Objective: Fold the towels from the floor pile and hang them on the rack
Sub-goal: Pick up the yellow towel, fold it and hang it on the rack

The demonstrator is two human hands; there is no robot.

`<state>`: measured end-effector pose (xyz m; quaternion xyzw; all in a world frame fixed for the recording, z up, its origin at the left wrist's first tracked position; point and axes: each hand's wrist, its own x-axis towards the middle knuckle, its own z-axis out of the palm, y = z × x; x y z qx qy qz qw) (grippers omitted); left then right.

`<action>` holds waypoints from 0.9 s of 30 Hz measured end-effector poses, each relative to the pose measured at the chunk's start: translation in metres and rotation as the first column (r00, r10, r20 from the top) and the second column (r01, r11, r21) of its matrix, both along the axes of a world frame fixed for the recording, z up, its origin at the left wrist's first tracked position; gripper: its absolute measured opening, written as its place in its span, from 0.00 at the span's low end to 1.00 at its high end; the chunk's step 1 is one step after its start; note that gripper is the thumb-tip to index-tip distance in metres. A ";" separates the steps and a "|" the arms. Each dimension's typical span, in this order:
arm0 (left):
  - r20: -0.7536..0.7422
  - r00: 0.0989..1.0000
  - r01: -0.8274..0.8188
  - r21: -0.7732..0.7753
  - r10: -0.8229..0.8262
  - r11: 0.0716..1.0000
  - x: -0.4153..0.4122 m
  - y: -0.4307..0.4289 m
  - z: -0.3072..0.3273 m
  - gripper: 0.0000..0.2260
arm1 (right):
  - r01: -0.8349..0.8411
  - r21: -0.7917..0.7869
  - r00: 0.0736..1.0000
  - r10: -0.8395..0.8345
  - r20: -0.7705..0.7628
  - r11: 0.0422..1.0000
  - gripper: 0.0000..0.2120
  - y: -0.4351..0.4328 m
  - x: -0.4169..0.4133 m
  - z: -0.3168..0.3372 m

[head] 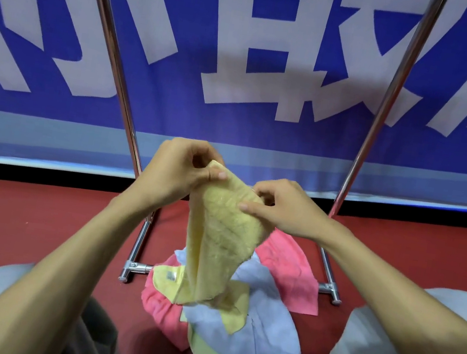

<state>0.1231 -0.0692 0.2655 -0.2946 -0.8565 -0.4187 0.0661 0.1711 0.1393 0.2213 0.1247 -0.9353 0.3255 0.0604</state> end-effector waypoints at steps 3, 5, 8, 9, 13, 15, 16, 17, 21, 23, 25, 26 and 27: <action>-0.132 0.988 -0.099 -0.113 0.084 0.989 -0.004 -0.003 -0.004 0.05 | 0.041 0.185 0.999 -0.039 -0.015 0.982 0.15 0.010 0.000 0.000; -0.158 0.981 -0.132 -0.147 0.108 0.980 -0.007 -0.003 -0.008 0.05 | 0.065 0.203 0.998 -0.069 0.009 0.977 0.14 0.017 0.000 -0.002; -0.165 0.976 -0.169 -0.144 0.144 0.975 -0.011 -0.003 -0.014 0.06 | 0.085 0.132 0.996 -0.088 0.016 0.988 0.11 0.022 -0.002 -0.006; -0.163 0.973 -0.184 -0.131 0.162 0.974 -0.013 -0.002 -0.016 0.06 | 0.101 0.102 0.995 -0.103 0.014 0.990 0.09 0.024 -0.004 -0.007; -0.103 0.962 -0.260 -0.077 0.252 0.962 -0.022 -0.004 -0.021 0.06 | 0.196 0.039 0.981 -0.195 -0.024 0.980 0.04 0.031 -0.009 -0.010; -0.055 0.957 -0.289 -0.066 0.286 0.955 -0.025 -0.006 -0.023 0.07 | 0.226 -0.019 0.974 -0.226 -0.023 0.974 0.04 0.032 -0.010 -0.009; -0.043 0.957 -0.291 -0.063 0.288 0.955 -0.024 -0.007 -0.024 0.07 | 0.231 -0.048 0.972 -0.232 -0.028 0.972 0.04 0.031 -0.009 -0.008; -0.037 0.959 -0.282 -0.058 0.280 0.958 -0.023 -0.006 -0.024 0.08 | 0.236 -0.071 0.970 -0.239 -0.035 0.969 0.04 0.030 -0.009 -0.007; 0.032 0.977 -0.213 0.036 0.211 0.976 -0.012 -0.005 -0.025 0.07 | 0.218 -0.360 0.974 -0.228 0.017 0.907 0.05 0.026 -0.002 0.004; 0.069 0.983 -0.179 0.152 0.170 0.972 -0.010 -0.007 -0.015 0.07 | 0.221 -0.576 0.970 -0.237 0.048 0.787 0.03 0.023 0.003 0.019; 0.052 0.986 -0.168 0.226 0.160 0.960 -0.012 -0.010 0.002 0.05 | 0.242 -0.669 0.953 -0.302 0.028 0.703 0.03 0.023 0.004 0.041; 0.030 0.987 -0.162 0.238 0.159 0.958 -0.013 -0.010 0.013 0.04 | 0.248 -0.675 0.941 -0.337 -0.001 0.695 0.04 0.024 0.002 0.052; 0.007 0.987 -0.155 0.235 0.158 0.960 -0.015 -0.010 0.025 0.04 | 0.252 -0.653 0.929 -0.367 -0.042 0.715 0.04 0.026 0.000 0.063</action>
